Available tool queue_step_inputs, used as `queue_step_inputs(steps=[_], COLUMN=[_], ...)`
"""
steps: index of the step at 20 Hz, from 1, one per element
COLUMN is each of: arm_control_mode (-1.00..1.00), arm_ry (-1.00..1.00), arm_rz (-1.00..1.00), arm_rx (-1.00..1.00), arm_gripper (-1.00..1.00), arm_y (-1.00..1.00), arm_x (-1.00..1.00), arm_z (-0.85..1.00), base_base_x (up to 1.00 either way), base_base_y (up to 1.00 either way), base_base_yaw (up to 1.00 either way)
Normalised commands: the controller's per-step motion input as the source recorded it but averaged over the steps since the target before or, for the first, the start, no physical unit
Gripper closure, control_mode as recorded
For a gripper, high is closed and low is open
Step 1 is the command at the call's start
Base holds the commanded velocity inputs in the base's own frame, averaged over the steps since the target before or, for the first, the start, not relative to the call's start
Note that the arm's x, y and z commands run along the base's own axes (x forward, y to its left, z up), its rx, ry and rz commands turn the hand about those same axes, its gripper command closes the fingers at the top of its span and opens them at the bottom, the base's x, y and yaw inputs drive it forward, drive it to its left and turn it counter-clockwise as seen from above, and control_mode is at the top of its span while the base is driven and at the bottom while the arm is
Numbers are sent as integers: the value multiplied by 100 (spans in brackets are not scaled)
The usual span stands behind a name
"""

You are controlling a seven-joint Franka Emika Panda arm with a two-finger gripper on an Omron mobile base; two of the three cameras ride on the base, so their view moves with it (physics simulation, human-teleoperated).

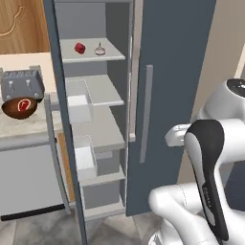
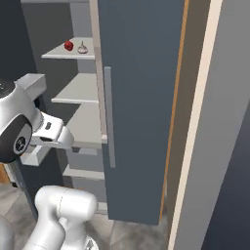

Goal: Take the steak, bell pepper, and garlic from the freezer and place them in the bowl on the counter.

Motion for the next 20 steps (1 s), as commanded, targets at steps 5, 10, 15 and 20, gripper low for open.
queue_step_inputs(steps=[5, 10, 15, 20], arm_control_mode=[100, 100, 100, 100], arm_ry=[0, 0, 0, 0], arm_rz=[0, 0, 0, 0], arm_rx=[0, 0, 0, 0], arm_gripper=[-100, -100, -100, -100], arm_y=[0, 0, 0, 0], arm_x=[0, 0, 0, 0], arm_z=[0, 0, 0, 0], base_base_x=[32, 54, 43, 14], base_base_y=[-14, 28, 47, 44], base_base_yaw=[0, 0, 0, 0])
